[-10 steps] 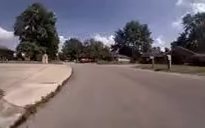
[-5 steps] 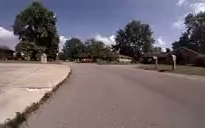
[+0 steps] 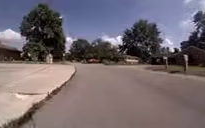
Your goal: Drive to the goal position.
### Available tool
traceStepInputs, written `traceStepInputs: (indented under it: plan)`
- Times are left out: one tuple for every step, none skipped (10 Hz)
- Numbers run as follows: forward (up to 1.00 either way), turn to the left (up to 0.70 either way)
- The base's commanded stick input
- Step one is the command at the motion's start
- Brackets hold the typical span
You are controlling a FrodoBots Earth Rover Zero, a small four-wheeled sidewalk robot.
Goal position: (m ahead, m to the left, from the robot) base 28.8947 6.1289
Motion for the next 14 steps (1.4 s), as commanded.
traceStepInputs:
  plan:
    - [1.00, 0.05]
    - [1.00, 0.07]
    - [1.00, 0.19]
    - [1.00, 0.27]
    - [1.00, 0.27]
    - [1.00, 0.04]
    - [1.00, 0.02]
    - [1.00, 0.02]
    - [1.00, 0.02]
    - [1.00, 0.01]
    - [1.00, 0.00]
    - [1.00, 0.00]
    - [1.00, 0.02]
    - [1.00, 0.00]
